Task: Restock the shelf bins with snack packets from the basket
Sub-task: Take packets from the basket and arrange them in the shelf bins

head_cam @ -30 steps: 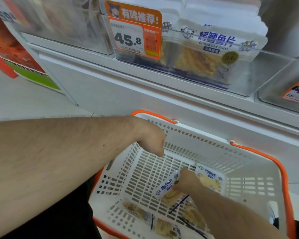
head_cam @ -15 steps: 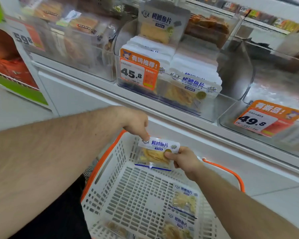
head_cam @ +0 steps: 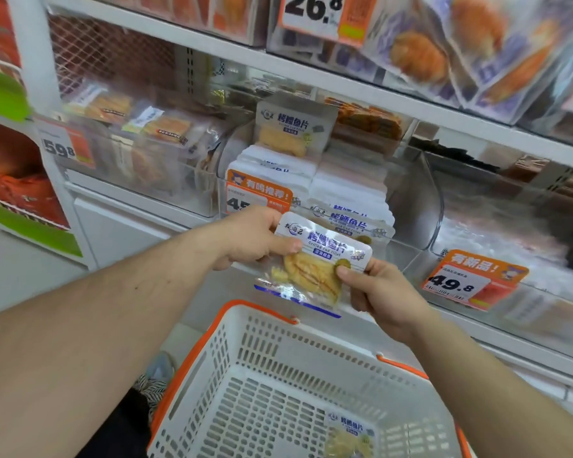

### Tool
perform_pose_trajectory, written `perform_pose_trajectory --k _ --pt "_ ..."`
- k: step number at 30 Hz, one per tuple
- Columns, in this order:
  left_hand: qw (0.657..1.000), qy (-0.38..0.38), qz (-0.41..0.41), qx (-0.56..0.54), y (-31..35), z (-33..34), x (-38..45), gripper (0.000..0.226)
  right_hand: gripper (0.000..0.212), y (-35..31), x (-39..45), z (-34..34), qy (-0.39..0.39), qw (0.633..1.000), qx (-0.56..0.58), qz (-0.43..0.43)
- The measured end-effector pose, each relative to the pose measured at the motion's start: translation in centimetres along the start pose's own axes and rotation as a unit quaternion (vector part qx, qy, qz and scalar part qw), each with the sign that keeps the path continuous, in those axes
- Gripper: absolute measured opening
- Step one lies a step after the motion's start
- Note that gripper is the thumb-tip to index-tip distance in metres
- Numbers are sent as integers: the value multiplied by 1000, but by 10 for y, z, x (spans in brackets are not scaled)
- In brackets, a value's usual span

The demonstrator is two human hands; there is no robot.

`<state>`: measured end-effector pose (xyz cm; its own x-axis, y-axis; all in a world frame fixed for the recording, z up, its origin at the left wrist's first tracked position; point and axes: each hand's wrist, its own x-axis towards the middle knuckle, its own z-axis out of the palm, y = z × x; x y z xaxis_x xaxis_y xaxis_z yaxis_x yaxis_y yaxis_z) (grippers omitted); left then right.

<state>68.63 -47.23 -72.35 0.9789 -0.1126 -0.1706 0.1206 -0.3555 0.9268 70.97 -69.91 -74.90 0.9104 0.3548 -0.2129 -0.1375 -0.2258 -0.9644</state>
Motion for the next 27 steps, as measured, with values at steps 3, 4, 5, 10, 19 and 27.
perform_pose_trajectory --k 3,4,5,10,19,27 --pt "999 27 42 -8 8 -3 -4 5 8 -20 -3 -2 -1 1000 -23 -12" --pt "997 40 58 -14 11 -2 -6 6 11 -25 -3 -2 1 999 -30 -15" --pt "995 55 75 -26 13 -1 -7 8 14 -30 -4 -2 4 999 -37 -20" --pt "960 214 180 18 20 -9 -1 29 14 -60 2 -6 70 990 -55 -110" --pt "867 448 95 195 9 -33 18 47 14 -107 34 -23 241 924 -174 -241" --pt "894 422 56 137 -11 -27 40 65 14 -118 90 -19 276 888 -279 -241"
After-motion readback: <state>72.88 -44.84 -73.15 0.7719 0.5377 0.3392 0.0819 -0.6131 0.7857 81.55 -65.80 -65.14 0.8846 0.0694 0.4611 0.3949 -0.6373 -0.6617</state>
